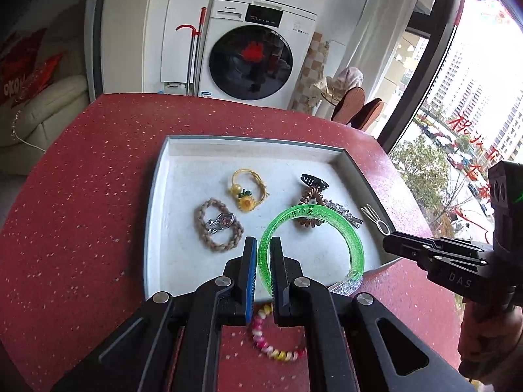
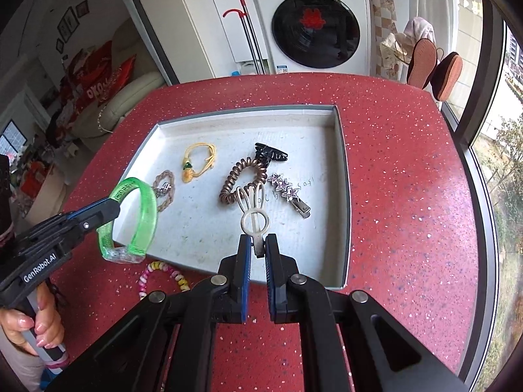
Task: Organize jewelry
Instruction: 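Carry the green bangle and bunny-ear clip over the tray with both tools, then open the right tool to drop the bunny-ear clip while the left tool releases the bangle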
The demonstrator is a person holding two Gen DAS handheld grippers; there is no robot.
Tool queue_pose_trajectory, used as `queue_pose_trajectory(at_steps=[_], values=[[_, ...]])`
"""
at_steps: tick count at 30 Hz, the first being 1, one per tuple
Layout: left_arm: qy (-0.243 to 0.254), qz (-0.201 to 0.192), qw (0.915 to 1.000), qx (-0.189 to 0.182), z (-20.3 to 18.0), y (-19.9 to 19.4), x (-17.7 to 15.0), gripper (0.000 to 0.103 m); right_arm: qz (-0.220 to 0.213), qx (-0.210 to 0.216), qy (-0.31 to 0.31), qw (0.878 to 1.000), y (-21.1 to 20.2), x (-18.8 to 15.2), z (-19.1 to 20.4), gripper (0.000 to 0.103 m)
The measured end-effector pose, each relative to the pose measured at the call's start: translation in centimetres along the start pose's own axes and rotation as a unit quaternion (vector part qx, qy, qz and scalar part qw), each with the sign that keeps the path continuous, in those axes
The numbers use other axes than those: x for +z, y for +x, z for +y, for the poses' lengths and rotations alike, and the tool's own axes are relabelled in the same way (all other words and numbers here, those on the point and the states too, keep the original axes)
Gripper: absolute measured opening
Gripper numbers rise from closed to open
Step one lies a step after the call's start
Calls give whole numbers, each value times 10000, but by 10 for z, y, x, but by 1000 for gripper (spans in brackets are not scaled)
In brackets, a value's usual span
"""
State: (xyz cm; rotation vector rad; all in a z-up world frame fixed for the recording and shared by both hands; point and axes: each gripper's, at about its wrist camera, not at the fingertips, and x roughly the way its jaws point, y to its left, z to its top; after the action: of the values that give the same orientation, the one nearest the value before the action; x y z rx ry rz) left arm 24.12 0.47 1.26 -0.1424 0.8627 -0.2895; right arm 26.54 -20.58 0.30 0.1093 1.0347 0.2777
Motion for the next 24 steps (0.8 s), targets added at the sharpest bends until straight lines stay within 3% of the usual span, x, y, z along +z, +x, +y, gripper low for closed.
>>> queue_pose_trajectory(at_steps=[11,24], values=[[272,485,9978,362,-12,55,10,26,425,-8,354,9985,41,10,-14,9],[576,508,9924,958,-17,87,15,26,176,-387,94,9991,54,28,-13,9]])
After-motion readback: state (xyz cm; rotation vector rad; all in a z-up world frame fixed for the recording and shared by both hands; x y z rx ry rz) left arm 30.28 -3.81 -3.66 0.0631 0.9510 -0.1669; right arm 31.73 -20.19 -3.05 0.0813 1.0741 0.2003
